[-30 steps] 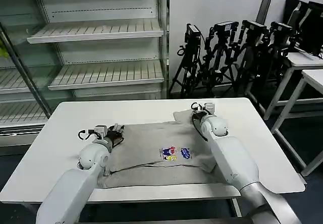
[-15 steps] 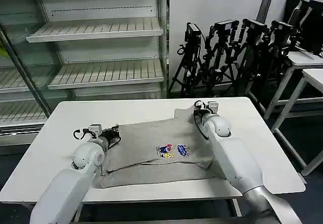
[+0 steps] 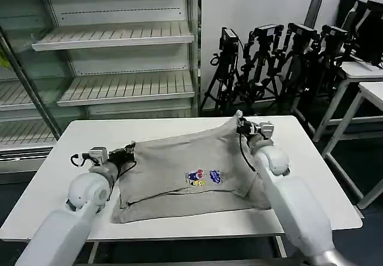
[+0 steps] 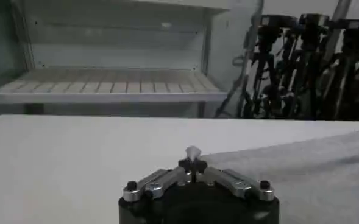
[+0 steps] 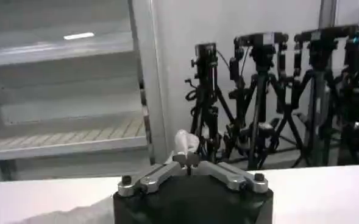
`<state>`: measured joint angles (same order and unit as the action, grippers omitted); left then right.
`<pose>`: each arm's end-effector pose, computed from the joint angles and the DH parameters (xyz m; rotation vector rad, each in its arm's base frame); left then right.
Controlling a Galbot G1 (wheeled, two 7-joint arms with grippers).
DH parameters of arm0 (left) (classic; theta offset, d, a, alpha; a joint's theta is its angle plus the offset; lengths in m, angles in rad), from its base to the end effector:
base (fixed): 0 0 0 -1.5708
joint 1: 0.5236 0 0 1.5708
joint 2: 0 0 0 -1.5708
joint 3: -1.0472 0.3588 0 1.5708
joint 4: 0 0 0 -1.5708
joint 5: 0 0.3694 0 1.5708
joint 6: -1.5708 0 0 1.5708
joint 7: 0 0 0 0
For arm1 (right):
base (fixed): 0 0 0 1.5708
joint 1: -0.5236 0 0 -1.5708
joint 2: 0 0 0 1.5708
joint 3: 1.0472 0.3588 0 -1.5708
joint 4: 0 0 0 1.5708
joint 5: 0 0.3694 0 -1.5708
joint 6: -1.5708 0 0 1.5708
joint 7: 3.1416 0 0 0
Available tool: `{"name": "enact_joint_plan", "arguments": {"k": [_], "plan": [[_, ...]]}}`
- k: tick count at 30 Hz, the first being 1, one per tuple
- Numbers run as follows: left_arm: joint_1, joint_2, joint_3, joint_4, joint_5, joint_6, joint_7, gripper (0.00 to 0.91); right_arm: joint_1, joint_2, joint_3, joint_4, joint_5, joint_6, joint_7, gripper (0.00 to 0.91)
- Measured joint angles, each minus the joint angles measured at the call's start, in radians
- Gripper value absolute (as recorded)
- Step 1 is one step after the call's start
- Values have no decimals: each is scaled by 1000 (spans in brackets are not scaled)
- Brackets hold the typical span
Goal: Fold and organize the clothes.
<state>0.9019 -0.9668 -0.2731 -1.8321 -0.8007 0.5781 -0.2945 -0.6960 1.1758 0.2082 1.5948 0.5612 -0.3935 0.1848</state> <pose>0.3807 0.0768 -0.2141 -0.1781 -2.7414 0.0390 0.4559 -0.0289 -0.2239 0.2210 -2.9637 -0.0527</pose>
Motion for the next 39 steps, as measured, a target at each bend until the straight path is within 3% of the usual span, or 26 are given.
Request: {"name": "enact_joint_plan", "arguments": {"k": [11, 12, 13, 14, 22, 39], "plan": [[206, 32, -20, -172, 78, -1, 28, 30, -295, -25, 83, 201, -86, -4, -16, 0], [221, 33, -20, -178, 88, -2, 31, 302, -313, -25, 85, 211, -92, -8, -17, 131], [235, 32, -20, -183, 100, -2, 35, 826, -331, -24, 87, 221, -100, -15, -15, 907], [245, 32, -20, -187, 110, -2, 37, 907, -348, -23, 89, 231, -107, -22, -15, 907], [305, 19, -36, -192, 177, -2, 54, 907, -457, -19, 117, 303, -143, -50, 1, 907], [459, -73, -162, -356, 193, -35, -14, 907, -683, -25, 252, 533, -180, 11, 20, 907]]}}
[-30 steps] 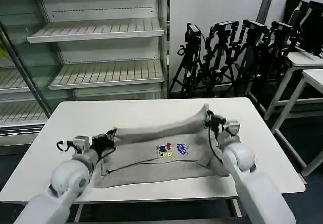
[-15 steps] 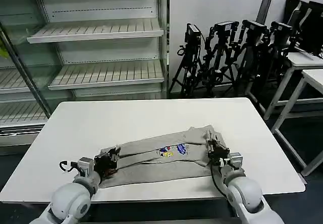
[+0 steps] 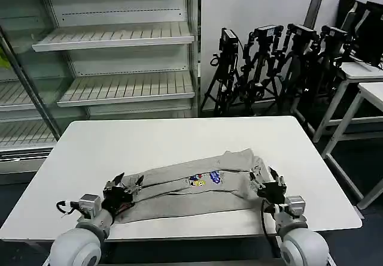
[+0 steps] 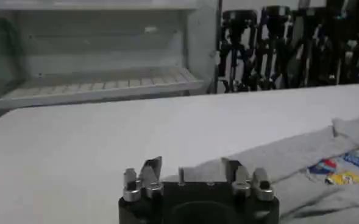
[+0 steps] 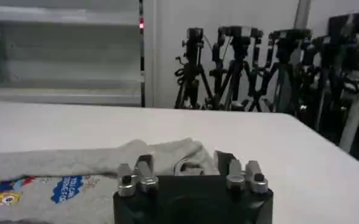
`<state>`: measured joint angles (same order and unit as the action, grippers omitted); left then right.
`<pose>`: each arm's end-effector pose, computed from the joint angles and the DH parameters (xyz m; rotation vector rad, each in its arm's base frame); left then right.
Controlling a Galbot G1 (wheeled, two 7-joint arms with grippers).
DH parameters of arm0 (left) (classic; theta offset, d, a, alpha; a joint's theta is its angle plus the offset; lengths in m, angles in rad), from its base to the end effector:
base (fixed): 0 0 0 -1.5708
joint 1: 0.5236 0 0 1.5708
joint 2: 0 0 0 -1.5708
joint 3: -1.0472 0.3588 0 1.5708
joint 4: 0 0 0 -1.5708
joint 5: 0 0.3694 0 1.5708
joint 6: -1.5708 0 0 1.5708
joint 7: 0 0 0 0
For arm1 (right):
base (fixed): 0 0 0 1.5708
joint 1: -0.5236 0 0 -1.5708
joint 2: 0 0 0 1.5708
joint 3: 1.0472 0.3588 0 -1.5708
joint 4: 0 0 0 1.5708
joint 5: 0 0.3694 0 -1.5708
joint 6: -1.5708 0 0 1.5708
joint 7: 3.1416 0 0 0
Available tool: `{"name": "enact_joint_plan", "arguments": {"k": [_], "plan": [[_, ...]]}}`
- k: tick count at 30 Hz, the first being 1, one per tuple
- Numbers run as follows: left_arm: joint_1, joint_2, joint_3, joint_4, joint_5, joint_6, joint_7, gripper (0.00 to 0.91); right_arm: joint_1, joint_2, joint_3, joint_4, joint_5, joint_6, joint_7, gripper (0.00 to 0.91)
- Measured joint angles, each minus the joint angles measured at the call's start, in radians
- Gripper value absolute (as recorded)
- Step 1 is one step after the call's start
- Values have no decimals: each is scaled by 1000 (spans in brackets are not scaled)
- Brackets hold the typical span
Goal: Fold and organize the clothes.
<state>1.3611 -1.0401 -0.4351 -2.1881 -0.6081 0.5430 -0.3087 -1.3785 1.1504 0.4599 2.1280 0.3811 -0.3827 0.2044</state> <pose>0.2426 0.0504 -0.2244 -0.1503 -2.7652 -0.0037 0.2447 -0.0485 -0.2506 0.0999 -2.9227 0.0728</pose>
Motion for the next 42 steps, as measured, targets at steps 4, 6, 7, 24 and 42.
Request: {"name": "enact_joint_plan", "arguments": {"k": [4, 6, 7, 24, 42], "plan": [[39, -50, -9, -7, 7, -20, -26, 907, -60, 12, 20, 41, -17, 14, 0, 907], [50, -78, -9, -2, 10, -34, -37, 907, -85, 19, 28, 56, -26, 20, 1, 907], [53, -92, -9, 4, 12, -42, -43, 907, -95, 21, 32, 62, -29, 22, 1, 907], [11, -240, 20, 171, 0, -153, -60, 10, -227, 78, 70, 136, -85, 68, 2, 907], [3, -282, 15, 213, -83, -207, -63, 20, -274, 120, 63, 171, -107, 83, 14, 907]]}}
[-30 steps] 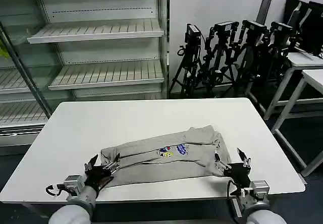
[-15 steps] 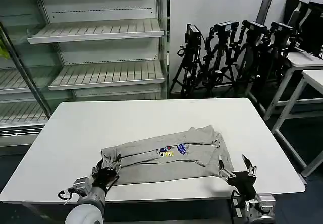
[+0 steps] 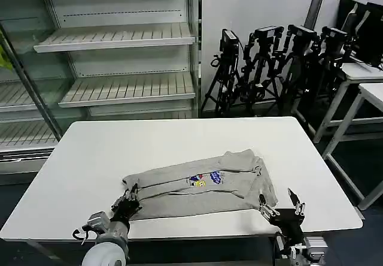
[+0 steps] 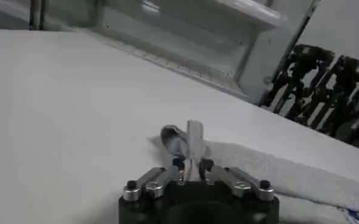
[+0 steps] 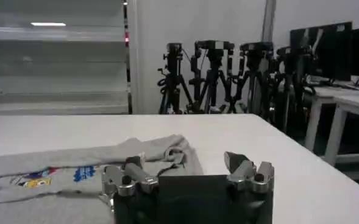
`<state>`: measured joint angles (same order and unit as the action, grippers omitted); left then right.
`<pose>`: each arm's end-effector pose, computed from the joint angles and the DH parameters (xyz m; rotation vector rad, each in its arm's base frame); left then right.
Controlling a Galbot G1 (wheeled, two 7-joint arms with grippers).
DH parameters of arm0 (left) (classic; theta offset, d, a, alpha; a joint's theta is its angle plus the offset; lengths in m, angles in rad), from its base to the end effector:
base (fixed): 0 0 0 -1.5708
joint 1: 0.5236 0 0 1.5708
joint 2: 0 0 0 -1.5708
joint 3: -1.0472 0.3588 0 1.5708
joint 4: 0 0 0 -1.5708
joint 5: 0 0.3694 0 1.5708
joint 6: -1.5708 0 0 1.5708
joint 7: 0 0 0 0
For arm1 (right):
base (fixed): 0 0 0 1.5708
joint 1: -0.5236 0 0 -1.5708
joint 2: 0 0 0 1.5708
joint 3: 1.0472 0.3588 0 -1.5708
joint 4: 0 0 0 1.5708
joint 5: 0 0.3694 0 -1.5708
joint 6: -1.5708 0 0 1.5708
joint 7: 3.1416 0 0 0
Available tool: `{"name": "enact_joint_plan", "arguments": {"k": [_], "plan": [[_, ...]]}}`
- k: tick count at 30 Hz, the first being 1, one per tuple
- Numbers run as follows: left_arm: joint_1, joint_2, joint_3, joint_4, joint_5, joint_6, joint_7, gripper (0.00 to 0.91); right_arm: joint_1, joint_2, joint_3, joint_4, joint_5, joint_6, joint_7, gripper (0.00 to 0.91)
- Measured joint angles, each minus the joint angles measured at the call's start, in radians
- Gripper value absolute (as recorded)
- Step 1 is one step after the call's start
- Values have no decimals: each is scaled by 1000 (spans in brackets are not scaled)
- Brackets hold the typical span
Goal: Fold and organize the clothes.
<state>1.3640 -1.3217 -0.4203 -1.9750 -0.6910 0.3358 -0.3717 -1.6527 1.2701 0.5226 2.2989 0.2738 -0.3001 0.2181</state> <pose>0.2539 0.0187 -0.3101 0.1128 -2.6921 0.5329 0.1652 -0.0332 -0.2457 -0.0185 -2.9379 0.0234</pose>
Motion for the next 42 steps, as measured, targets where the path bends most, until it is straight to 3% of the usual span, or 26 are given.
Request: {"name": "enact_joint_plan", "arguments": {"k": [10, 21, 26, 31, 42], "plan": [[30, 36, -86, -56, -122, 25, -7, 20, -3, -4, 10, 9, 6, 1, 1, 907], [30, 197, -338, -67, -327, 64, 1, 20, -1, -5, 9, 10, 16, 2, 1, 907], [30, 230, -381, -104, -444, 94, -13, 20, -12, 4, 8, 21, 12, 0, 1, 907], [-2, 200, -313, -172, -565, 119, -43, 20, -29, 16, 12, 35, 2, 1, 0, 907], [-146, 2, 25, -177, -613, 144, -95, 20, -77, 25, 34, 44, -1, 20, -5, 907]]}}
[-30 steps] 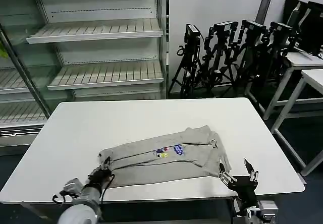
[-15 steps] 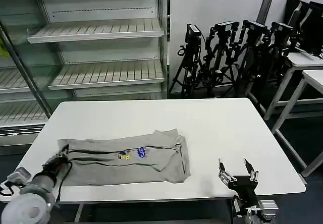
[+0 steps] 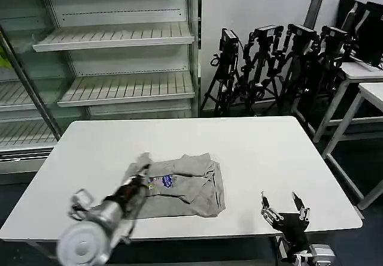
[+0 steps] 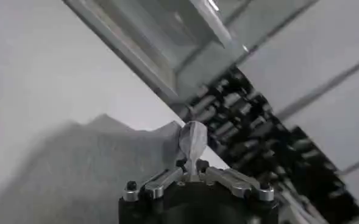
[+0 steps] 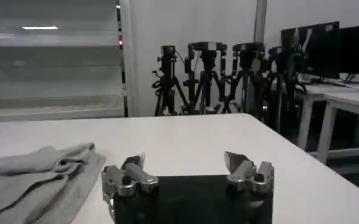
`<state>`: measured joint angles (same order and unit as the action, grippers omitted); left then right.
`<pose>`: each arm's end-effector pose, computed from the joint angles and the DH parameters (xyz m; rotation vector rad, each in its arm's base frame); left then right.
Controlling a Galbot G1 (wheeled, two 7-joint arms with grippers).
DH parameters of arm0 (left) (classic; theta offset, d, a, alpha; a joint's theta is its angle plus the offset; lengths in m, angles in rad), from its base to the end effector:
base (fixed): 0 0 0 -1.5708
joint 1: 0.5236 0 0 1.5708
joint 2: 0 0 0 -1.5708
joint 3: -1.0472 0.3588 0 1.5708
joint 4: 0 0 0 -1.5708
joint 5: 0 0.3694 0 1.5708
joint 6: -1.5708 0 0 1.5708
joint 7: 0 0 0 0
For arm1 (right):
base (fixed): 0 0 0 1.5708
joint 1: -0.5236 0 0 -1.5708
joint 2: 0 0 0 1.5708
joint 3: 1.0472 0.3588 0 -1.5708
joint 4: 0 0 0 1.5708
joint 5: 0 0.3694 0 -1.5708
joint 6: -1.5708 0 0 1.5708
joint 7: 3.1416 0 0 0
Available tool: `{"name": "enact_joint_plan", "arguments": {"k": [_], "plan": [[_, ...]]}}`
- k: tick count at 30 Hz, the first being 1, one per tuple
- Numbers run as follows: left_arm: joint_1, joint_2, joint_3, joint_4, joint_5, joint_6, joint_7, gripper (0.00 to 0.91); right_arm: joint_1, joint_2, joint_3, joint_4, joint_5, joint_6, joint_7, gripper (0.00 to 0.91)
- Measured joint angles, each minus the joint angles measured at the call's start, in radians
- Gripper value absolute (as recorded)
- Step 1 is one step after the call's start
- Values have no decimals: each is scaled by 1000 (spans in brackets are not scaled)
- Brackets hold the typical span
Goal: Fold and organize the clothes.
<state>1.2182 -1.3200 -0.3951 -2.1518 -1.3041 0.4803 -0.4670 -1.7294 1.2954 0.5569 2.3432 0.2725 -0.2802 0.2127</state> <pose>0.2744 0.0004 -0.2108 -0.3285 -2.4366 1.1541 0.1455 -0.0359 -0.2403 -0.0556 -2.9326 0.0033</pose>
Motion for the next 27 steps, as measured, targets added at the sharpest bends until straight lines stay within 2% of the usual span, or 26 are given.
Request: {"name": "enact_joint_plan", "arguments": {"k": [5, 7, 8, 17, 27], "plan": [[-74, -84, 115, 70, 38, 1, -21, 20, -8, -2, 6, -7, 5, 4, 0, 907], [-104, -113, 143, 106, 60, 3, -31, 675, -8, -2, 5, -10, 5, 5, 0, 907], [-116, -126, 154, 123, 71, 5, -34, 907, -7, -3, 4, -12, 5, 5, 0, 907], [-192, -178, 218, 250, 231, 1, -16, 907, -4, -4, -7, -16, 4, 4, 2, 907], [-190, -142, 230, 203, 271, 5, 0, 907, -1, 1, -26, -14, -1, 1, 3, 907]]}}
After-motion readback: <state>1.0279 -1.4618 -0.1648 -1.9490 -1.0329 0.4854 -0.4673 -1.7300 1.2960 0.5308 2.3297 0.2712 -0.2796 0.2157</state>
